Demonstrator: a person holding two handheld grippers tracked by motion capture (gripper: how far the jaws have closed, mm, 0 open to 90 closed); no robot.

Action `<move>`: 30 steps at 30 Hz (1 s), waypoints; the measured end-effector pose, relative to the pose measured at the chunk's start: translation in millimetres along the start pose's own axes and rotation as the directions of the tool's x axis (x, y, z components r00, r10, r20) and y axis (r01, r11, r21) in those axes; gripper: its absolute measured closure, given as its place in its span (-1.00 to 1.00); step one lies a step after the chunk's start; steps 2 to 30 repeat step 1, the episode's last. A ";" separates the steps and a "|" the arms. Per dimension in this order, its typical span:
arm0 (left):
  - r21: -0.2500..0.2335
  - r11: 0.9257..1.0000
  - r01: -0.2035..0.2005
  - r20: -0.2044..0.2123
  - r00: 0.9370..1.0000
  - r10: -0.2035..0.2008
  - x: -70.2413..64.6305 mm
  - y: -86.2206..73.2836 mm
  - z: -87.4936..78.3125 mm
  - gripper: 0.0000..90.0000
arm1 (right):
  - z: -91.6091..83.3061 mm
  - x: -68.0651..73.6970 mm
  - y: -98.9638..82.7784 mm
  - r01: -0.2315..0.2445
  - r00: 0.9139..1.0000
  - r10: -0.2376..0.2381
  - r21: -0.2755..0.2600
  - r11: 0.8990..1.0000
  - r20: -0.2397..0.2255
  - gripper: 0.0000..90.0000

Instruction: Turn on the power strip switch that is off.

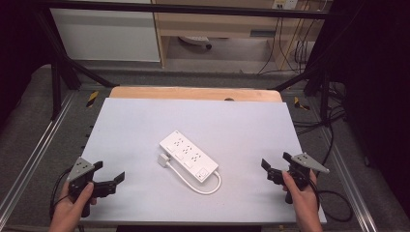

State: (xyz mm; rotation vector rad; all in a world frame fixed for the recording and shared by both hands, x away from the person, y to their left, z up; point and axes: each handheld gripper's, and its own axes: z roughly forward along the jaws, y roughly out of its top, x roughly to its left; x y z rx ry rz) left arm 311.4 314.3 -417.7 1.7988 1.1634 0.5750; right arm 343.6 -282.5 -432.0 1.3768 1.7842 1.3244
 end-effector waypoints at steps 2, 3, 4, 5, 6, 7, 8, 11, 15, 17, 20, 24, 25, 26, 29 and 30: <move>-0.001 1.000 0.000 0.001 1.000 0.000 -0.1 0.0 0.1 -0.86 | 1.7 0.1 -1.6 0.008 1.000 -0.008 0.013 1.000 0.004 -0.87; -0.001 1.000 0.000 0.001 1.000 0.000 -0.1 0.0 0.1 -0.86 | 1.7 0.1 -1.6 0.008 1.000 -0.008 0.013 1.000 0.004 -0.87; -0.001 1.000 0.000 0.001 1.000 0.000 -0.1 0.0 0.1 -0.86 | 1.7 0.1 -1.6 0.008 1.000 -0.008 0.013 1.000 0.004 -0.87; -0.001 1.000 0.000 0.001 1.000 0.000 -0.1 0.0 0.1 -0.86 | 1.7 0.1 -1.6 0.008 1.000 -0.008 0.013 1.000 0.004 -0.87; -0.001 1.000 0.000 0.001 1.000 0.000 -0.1 0.0 0.1 -0.86 | 1.7 0.1 -1.6 0.008 1.000 -0.008 0.013 1.000 0.004 -0.87; -0.001 1.000 0.000 0.001 1.000 0.000 -0.1 0.0 0.1 -0.86 | 1.7 0.1 -1.6 0.008 1.000 -0.008 0.013 1.000 0.004 -0.87; -0.001 1.000 0.000 0.001 1.000 0.000 -0.1 0.0 0.1 -0.86 | 1.7 0.1 -1.6 0.008 1.000 -0.008 0.013 1.000 0.004 -0.87; -0.001 1.000 0.000 0.001 1.000 0.000 -0.1 0.0 0.1 -0.86 | 1.7 0.1 -1.6 0.008 1.000 -0.008 0.013 1.000 0.004 -0.87; -0.001 1.000 0.000 0.001 1.000 0.000 -0.1 0.0 0.1 -0.86 | 1.7 0.1 -1.6 0.008 1.000 -0.008 0.013 1.000 0.004 -0.87; -0.001 1.000 0.000 0.001 1.000 0.000 -0.1 0.0 0.1 -0.86 | 1.7 0.1 -1.6 0.008 1.000 -0.008 0.013 1.000 0.004 -0.87; -0.001 1.000 0.000 0.001 1.000 0.000 -0.1 0.0 0.1 -0.86 | 1.7 0.1 -1.6 0.008 1.000 -0.008 0.013 1.000 0.004 -0.87; -0.001 1.000 0.000 0.001 1.000 0.000 -0.1 0.0 0.1 -0.86 | 1.7 0.1 -1.6 0.008 1.000 -0.008 0.013 1.000 0.004 -0.87; -0.001 1.000 0.000 0.001 1.000 0.000 -0.1 0.0 0.1 -0.86 | 1.7 0.1 -1.6 0.008 1.000 -0.008 0.013 1.000 0.004 -0.87; -0.001 1.000 0.000 0.001 1.000 0.000 -0.1 0.0 0.1 -0.86 | 1.7 0.1 -1.6 0.008 1.000 -0.008 0.013 1.000 0.004 -0.87; -0.001 1.000 0.000 0.001 1.000 0.000 -0.1 0.0 0.1 -0.86 | 1.7 0.1 -1.6 0.008 1.000 -0.008 0.013 1.000 0.004 -0.87; -0.001 1.000 0.000 0.001 1.000 0.000 -0.1 0.0 0.1 -0.86 | 1.7 0.1 -1.6 0.008 1.000 -0.008 0.013 1.000 0.004 -0.87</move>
